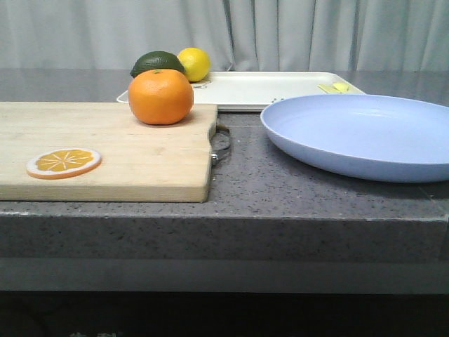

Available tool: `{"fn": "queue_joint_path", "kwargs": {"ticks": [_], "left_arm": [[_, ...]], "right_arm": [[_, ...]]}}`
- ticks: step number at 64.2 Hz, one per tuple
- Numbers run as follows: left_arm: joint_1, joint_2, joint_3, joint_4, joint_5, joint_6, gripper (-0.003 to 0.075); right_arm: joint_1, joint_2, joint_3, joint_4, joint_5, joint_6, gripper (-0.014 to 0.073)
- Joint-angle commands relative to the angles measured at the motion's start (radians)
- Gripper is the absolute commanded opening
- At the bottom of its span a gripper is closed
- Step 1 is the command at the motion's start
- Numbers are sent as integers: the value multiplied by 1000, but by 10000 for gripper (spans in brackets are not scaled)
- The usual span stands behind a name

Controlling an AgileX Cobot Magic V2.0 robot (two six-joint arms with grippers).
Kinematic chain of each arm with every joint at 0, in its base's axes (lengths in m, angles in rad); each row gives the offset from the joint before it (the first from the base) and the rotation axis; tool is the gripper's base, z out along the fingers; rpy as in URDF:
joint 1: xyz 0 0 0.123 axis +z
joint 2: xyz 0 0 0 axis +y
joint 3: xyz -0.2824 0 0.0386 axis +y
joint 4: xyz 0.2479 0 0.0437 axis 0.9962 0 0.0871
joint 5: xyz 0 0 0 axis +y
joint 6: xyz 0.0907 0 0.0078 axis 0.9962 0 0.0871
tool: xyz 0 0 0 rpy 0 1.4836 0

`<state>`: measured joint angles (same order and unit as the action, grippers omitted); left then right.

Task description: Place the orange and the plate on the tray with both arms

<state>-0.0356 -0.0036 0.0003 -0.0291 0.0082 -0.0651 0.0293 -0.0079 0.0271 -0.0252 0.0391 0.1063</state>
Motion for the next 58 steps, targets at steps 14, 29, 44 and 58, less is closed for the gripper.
{"fn": "queue_joint_path", "kwargs": {"ticks": [14, 29, 44, 58], "left_arm": [[2, -21, 6, -6, -83, -2, -18], [2, -21, 6, -6, -83, -2, -18], [2, -21, 6, -6, -85, -2, -18], [2, -21, -28, -8, -129, -2, -18]], "right_arm": [[-6, -25, -4, -11, -89, -9, -68], [-6, -25, -4, -11, -89, -9, -68], [-6, -25, -4, -11, -90, -9, -68], [-6, -25, -47, -11, -81, -9, -68]]}}
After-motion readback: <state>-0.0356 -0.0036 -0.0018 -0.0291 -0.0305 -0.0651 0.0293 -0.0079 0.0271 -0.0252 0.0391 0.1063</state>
